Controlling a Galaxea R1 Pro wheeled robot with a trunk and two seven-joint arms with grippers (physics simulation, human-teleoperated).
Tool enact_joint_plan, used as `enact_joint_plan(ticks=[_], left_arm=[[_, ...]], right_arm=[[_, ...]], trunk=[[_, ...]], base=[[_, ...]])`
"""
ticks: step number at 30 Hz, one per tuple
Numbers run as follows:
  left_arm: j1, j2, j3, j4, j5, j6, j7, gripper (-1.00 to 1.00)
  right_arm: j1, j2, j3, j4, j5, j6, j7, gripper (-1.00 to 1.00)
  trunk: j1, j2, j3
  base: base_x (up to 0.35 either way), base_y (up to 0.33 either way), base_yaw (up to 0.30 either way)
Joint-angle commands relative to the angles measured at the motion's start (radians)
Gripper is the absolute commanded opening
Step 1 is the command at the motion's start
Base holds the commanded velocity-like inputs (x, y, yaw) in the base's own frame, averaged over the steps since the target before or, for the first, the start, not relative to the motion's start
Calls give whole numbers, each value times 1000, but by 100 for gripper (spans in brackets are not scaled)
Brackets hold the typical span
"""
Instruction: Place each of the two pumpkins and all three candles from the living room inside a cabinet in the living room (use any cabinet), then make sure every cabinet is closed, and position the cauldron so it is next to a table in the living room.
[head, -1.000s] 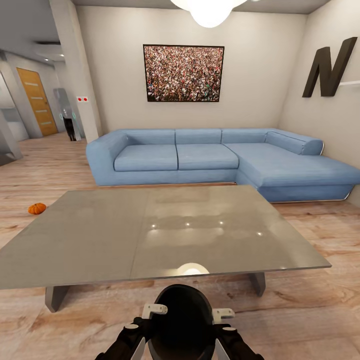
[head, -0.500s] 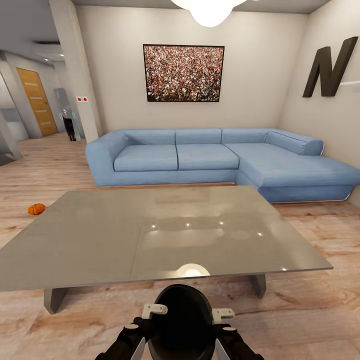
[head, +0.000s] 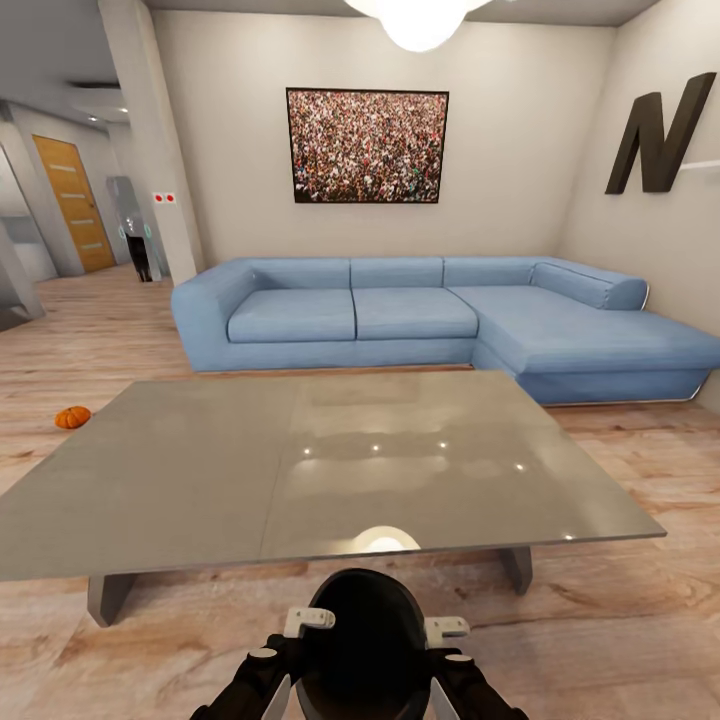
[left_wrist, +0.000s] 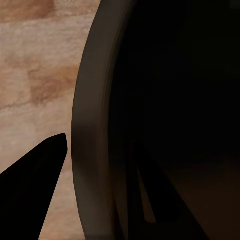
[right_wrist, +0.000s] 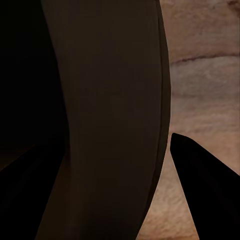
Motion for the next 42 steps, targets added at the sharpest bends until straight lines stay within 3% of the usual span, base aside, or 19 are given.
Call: enact_joint_plan(ticks=[1,15,42], left_arm=[[0,0,-10,-3,-10,-10,11,-100],[0,0,-10,-3,-10,-10,11,-100],[0,0,-10,-3,-10,-10,11,-100]], right_arm=[[0,2,13,1,-38,3,-10,-100],[-1,2,13,1,-38,3,-10,-100],[-1,2,12,1,-38,3,-10,-100]], trunk=[[4,-8,-4],[23,-43,-20],[25,-44,-39]], base=[[0,0,0],[0,0,0],[0,0,0]])
